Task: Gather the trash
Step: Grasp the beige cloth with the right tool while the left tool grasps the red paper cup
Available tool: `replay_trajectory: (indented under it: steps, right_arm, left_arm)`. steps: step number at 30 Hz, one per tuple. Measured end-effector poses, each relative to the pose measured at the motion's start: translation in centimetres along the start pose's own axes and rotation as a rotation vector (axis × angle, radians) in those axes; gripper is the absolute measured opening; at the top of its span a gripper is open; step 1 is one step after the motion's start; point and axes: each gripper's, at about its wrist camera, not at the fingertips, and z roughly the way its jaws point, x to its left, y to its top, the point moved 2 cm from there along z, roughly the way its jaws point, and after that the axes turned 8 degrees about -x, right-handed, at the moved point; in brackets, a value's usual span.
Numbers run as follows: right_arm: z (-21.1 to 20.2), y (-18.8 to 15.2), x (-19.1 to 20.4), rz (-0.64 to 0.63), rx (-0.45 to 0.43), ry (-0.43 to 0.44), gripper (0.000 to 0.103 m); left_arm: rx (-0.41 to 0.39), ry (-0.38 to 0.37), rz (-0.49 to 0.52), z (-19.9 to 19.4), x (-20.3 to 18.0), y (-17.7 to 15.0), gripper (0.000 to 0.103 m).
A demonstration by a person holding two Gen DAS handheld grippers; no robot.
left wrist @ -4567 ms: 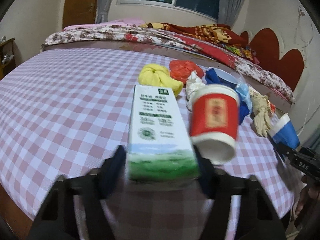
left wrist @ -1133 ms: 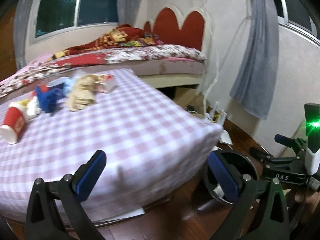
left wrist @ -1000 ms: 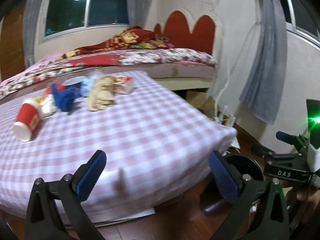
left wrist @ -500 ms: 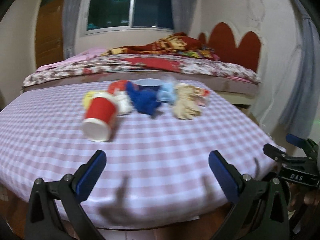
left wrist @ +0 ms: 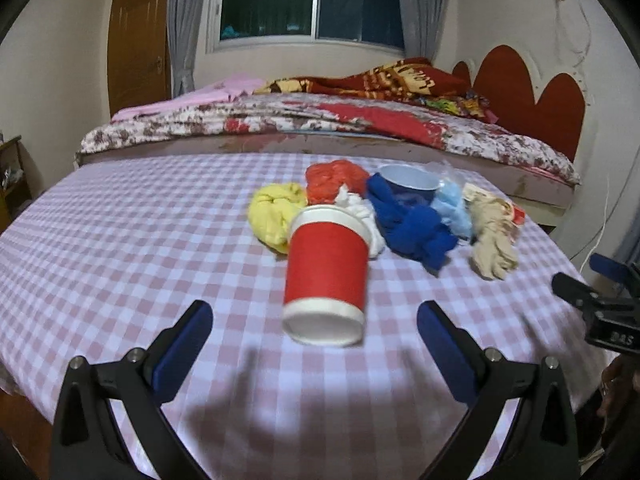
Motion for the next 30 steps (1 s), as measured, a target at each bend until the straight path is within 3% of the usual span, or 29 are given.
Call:
replay_trajectory:
  steps: [8,10,12,14,15,16,17,18,20,30]
  right_arm:
    - [7.3,1.7,0.8,0.04,0.131,0.049,0.102]
    - [8.2,1.8,1.0,0.045,0.15,0.054,0.096]
    - [9.1,1.7,1.1,0.058,0.177,0.063,0.08]
    - [9.7,1.6,1.0,0.077,0.197,0.072,0.073]
    - [9.9,1.5,1.1,0.08,0.202,0.079,0.064]
    - [10.1,1.4,1.1,0.082,0.211,0.085,0.056]
    - [9.8,1.4,1.1,0.085,0.201,0.083,0.04]
    - [9.7,1.5,1.0,0.09,0.196,0.093,0.035]
    - [9.2,1.4,0.9,0.09,0.185,0.107,0.028]
    - [1.6,0.9,-0.8,0.061,0.032,0.083,0.026]
  left_arm:
    - [0.088,-0.044,-0.037,3.5,1.1,0.9,0.09]
    - [0.1,-0.059,-0.037,3.7,1.0,0.8,0.086]
    - [0.114,-0.071,-0.022,3.9,0.7,0.5,0.083]
    - [0.122,-0.076,-0.018,3.6,0.6,0.0,0.083]
    - [0.122,-0.078,-0.017,3.7,0.6,0.0,0.08]
    - [0.126,-0.084,-0.02,3.8,0.7,-0.1,0.07]
    - [0.134,-0.105,-0.031,3.9,0.8,-0.4,0.063]
    - [0.135,-0.116,-0.037,4.0,0.9,-0.4,0.055]
    - [0.119,-0.128,-0.044,3.7,0.9,-0.3,0.054]
    - [0.01,-0.172,-0.018,-0.5,-0.8,0.8,0.053]
